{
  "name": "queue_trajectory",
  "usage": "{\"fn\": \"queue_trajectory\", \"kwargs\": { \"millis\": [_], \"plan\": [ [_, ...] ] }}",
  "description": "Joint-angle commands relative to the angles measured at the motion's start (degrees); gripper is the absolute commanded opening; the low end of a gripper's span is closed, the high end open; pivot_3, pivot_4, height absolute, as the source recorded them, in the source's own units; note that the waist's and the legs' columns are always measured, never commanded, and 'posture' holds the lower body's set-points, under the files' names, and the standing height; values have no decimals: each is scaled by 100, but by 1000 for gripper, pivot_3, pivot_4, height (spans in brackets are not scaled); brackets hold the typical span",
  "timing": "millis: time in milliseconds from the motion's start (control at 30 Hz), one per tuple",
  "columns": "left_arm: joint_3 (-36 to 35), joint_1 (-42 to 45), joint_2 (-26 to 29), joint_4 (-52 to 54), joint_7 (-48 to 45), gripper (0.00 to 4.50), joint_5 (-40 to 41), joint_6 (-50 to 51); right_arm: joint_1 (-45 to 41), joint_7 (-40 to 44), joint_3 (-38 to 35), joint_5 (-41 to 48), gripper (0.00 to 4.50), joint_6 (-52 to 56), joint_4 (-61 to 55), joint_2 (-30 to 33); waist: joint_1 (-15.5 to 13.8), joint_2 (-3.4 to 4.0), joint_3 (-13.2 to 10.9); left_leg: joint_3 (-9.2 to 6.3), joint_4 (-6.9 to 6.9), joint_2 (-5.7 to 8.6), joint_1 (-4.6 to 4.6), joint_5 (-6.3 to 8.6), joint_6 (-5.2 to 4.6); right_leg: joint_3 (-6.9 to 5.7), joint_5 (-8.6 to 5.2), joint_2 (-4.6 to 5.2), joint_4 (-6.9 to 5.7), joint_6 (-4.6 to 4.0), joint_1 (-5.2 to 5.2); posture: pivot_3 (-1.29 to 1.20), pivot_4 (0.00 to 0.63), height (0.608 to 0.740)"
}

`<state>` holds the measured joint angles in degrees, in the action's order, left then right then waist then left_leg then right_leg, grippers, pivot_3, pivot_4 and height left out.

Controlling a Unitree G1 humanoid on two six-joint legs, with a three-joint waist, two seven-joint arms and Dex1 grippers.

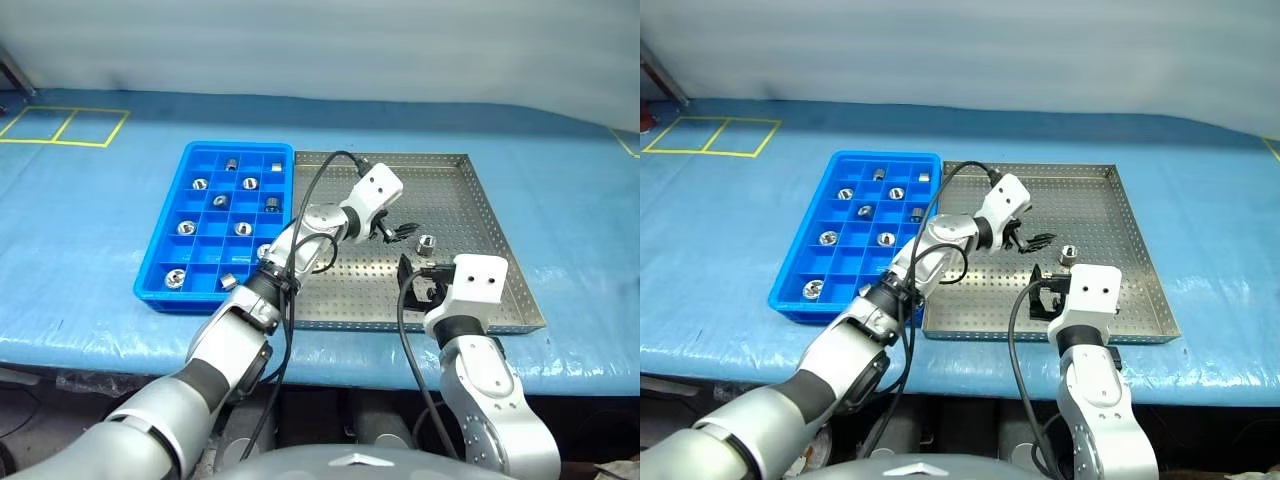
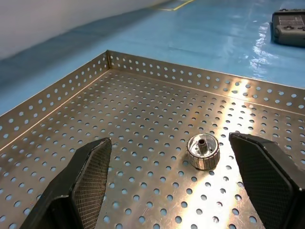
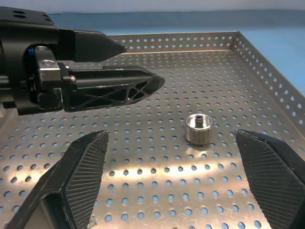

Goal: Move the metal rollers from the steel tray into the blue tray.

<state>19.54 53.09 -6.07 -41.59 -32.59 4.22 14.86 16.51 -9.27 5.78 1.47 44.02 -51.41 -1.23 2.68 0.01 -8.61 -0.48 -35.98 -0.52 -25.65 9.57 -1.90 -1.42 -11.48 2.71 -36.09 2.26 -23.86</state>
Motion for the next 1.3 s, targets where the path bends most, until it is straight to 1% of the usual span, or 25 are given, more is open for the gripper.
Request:
{"fn": "queue_trajectory", "kwargs": {
  "millis": [33,167,433,733,833,1000,1300],
  "plan": [
    [-120,322,-211,-630,64,4295,-205,-537,243,-166,93,-172,4475,-230,-348,-90,66,0,0,4,0,0,-1,3,-3,3,0,0,1,0,-1,-229,150,740],
    [-217,474,-391,-1213,246,4295,-328,-875,507,-260,210,-263,4475,-322,-427,-177,230,0,0,18,-1,-1,-1,7,-8,18,3,2,2,8,-5,-267,150,740],
    [-531,685,-779,-1858,509,4295,-289,-1222,788,-419,374,-417,4475,-477,-520,-316,468,-1,-1,27,-1,-1,1,12,-7,23,7,17,2,14,-10,-314,150,740],
    [-799,898,-1096,-2202,261,4295,-163,-1329,972,-599,482,-477,4475,-640,-568,-399,703,-1,-1,33,2,4,0,15,-11,25,8,23,3,17,-13,-375,150,740],
    [-730,939,-1178,-2249,141,4295,-212,-1382,1039,-645,528,-484,4475,-698,-575,-409,833,-2,-1,34,2,6,0,16,-10,26,9,28,3,19,-12,-381,150,740],
    [-594,863,-1238,-2024,-276,4295,-183,-1437,1127,-692,577,-520,4475,-764,-610,-408,1066,-4,-2,33,3,6,1,19,-7,26,9,46,3,21,-11,-392,150,740],
    [-711,930,-1215,-2201,299,4295,-158,-1592,1214,-766,565,-545,4475,-863,-620,-422,1452,-9,-6,32,4,7,4,17,-10,26,13,57,3,32,-7,-428,150,740]
  ]
}}
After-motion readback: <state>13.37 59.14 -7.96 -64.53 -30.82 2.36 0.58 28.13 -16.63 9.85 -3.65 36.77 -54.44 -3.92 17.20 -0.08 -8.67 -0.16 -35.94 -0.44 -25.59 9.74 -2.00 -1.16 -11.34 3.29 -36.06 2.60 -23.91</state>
